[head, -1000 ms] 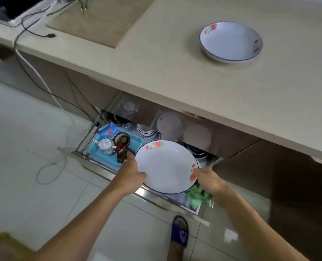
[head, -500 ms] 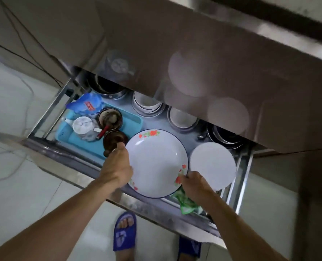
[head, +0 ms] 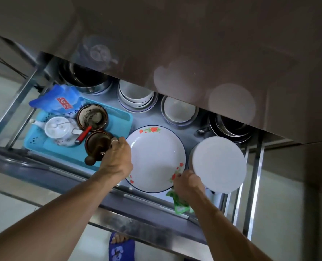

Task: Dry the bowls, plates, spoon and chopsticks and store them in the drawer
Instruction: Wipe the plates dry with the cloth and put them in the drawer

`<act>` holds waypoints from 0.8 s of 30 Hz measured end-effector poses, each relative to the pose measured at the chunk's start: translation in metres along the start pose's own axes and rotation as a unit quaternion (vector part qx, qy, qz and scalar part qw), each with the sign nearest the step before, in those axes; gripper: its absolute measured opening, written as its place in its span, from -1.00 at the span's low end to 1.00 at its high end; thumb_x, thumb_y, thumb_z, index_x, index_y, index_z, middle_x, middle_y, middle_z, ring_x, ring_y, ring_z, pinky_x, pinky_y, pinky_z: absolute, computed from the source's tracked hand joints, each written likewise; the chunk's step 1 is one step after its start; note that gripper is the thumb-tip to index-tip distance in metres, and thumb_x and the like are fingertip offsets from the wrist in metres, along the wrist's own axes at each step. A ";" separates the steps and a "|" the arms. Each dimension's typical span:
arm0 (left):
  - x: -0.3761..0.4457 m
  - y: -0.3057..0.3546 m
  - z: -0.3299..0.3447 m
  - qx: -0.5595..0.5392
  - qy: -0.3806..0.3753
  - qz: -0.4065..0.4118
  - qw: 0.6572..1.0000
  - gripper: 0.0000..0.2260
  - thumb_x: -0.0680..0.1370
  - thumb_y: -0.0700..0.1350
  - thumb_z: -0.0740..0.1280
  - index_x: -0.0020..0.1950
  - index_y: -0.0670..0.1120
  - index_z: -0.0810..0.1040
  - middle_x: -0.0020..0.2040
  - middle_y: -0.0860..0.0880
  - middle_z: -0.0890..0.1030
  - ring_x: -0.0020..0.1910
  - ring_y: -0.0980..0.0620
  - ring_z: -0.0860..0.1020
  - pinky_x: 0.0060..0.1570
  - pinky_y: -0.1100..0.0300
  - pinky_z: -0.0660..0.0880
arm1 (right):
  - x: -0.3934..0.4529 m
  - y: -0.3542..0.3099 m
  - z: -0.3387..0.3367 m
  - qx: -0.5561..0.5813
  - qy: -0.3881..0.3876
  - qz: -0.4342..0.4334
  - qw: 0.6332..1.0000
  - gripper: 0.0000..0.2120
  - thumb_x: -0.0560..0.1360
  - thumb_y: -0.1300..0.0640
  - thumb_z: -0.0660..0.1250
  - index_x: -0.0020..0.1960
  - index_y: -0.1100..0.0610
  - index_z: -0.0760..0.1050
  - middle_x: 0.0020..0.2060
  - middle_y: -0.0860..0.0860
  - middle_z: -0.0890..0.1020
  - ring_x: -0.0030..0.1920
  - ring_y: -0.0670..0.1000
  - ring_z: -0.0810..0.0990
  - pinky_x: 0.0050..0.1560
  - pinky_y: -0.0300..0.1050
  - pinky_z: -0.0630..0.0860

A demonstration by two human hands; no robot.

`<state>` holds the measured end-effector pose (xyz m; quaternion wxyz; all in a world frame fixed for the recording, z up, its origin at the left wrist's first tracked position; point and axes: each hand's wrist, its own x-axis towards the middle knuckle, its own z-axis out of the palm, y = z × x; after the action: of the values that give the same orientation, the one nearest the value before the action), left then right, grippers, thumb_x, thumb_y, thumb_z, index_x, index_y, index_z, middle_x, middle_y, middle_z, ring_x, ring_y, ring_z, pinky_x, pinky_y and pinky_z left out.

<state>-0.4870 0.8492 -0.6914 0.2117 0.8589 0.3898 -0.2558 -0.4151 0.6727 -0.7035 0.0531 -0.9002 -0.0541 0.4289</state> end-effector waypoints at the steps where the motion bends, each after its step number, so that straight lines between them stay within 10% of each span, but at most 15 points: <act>1: 0.004 0.002 0.002 0.007 0.002 0.004 1.000 -0.55 0.53 -0.25 0.39 0.34 -0.23 0.28 0.33 -0.21 0.35 0.22 -0.23 0.54 0.12 0.06 0.48 | 0.001 0.000 0.001 -0.003 0.001 0.006 1.000 -0.65 0.68 0.07 0.05 0.29 0.28 0.41 0.26 0.22 0.55 0.26 0.23 0.53 0.20 0.00 0.47; 24: 0.002 -0.003 0.006 0.097 0.015 0.094 0.991 -0.57 0.52 -0.06 0.39 0.32 -0.16 0.37 0.26 -0.15 0.36 0.18 -0.15 0.53 0.04 0.04 0.52 | -0.021 0.005 0.023 0.097 0.068 0.100 0.988 -0.48 0.64 -0.19 0.01 0.09 0.17 0.56 0.05 0.16 0.67 0.07 0.20 0.62 0.08 -0.03 0.54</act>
<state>-0.4895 0.8491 -0.6976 0.1447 0.9119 0.2843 -0.2581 -0.4461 0.6662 -0.7027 0.1006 -0.9186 0.0822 0.3732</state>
